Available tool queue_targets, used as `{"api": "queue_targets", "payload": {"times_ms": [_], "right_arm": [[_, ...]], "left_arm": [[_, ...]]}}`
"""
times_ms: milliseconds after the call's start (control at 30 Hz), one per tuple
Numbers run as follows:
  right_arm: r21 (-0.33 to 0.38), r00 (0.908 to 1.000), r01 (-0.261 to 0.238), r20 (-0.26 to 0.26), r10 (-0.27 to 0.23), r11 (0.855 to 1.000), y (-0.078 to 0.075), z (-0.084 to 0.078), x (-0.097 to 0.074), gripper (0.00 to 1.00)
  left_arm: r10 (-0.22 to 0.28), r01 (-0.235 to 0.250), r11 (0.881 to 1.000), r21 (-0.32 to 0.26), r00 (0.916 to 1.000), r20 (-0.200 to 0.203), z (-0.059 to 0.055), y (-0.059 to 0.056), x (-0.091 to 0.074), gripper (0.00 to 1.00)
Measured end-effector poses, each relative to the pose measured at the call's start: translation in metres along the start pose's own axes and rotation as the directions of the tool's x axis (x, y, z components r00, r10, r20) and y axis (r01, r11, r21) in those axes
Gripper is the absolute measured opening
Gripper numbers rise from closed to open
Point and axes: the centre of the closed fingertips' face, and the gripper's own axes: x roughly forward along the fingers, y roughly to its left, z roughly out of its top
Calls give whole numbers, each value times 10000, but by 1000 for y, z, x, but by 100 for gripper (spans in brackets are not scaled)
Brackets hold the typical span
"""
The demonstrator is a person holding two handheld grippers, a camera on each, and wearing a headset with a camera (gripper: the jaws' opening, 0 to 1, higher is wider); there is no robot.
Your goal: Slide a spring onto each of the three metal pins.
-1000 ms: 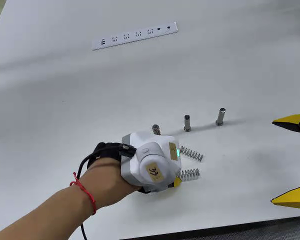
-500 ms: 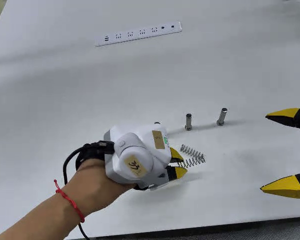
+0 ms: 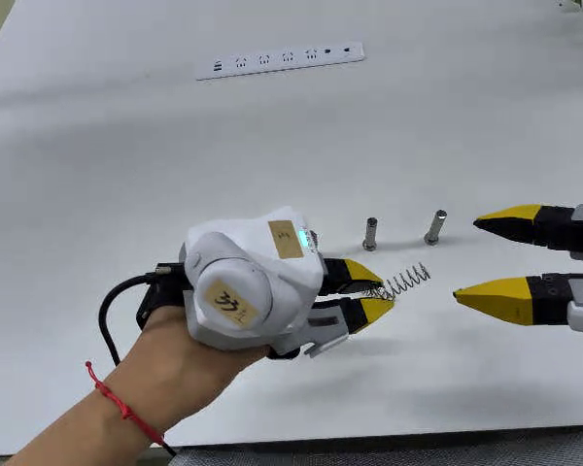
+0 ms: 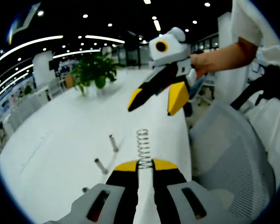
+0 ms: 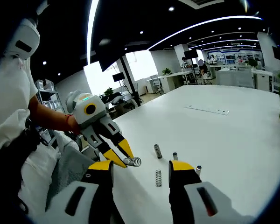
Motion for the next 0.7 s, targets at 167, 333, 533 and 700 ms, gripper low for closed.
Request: {"api": "queue_targets", "payload": {"times_ms": [167,333,533,700], "right_arm": [[437,9997,-249,-63,252,9987,5,4,7,37],[1417,9984,-431,419,375,9890,8,11,13,31],[2304,9932,-737,1044,507,9703,9,20,16,26],[2750,9884,-841,1451,452,9577,7,26,15,20]], "left_arm": [[153,-145,9997,-176,9988,471,10,0,-4,10],[355,-298,9981,-544,9937,1068,23,2,-5,10],[417,-315,9969,-721,9886,1448,32,1,-5,10],[470,-269,9939,-1073,9809,1890,41,4,-7,10]]}}
